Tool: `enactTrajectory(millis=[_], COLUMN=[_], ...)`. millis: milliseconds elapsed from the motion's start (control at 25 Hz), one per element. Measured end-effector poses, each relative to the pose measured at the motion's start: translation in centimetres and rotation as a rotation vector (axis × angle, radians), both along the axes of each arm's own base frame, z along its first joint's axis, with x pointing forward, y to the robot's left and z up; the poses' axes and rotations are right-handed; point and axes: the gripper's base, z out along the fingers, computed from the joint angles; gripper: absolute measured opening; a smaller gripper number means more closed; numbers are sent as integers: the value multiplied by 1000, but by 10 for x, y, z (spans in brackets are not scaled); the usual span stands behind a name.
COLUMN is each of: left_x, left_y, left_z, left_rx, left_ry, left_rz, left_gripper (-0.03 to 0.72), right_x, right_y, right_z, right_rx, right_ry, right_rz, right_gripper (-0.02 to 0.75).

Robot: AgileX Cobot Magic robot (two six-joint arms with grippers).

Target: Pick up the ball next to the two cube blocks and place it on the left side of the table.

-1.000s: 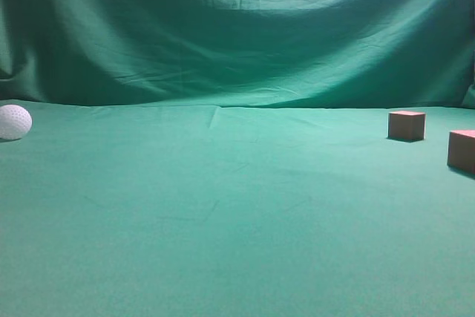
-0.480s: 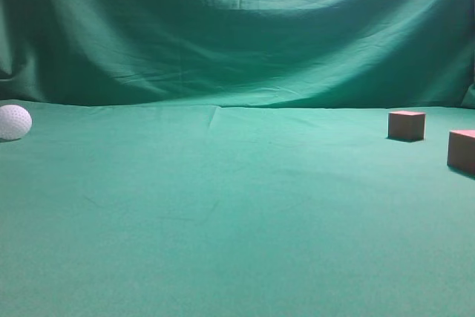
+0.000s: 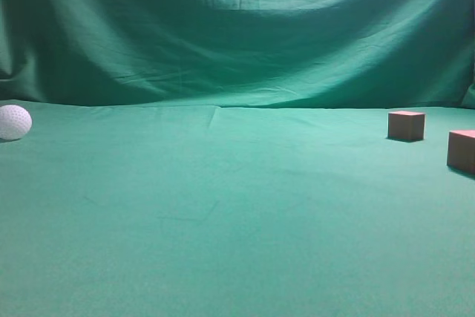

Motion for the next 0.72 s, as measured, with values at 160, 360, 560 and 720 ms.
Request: enactTrajectory(millis=[160,360,560,720], left_x=[0,0,0,0], left_y=[0,0,0,0], left_z=[0,0,0,0], left_rx=[0,0,0,0], left_ry=[0,0,0,0], left_rz=[0,0,0,0], left_gripper=[0,0,0,0], right_x=[-5,-14,-27,-33], right_y=[-17,-36,-46,-49], right_z=[-31,-80,-123,-150], right_rx=[50,54,61,68], right_ry=[-97,-145,-189,-224], right_rz=[-123,-296,-399,-432], right_gripper=[0,0,0,0])
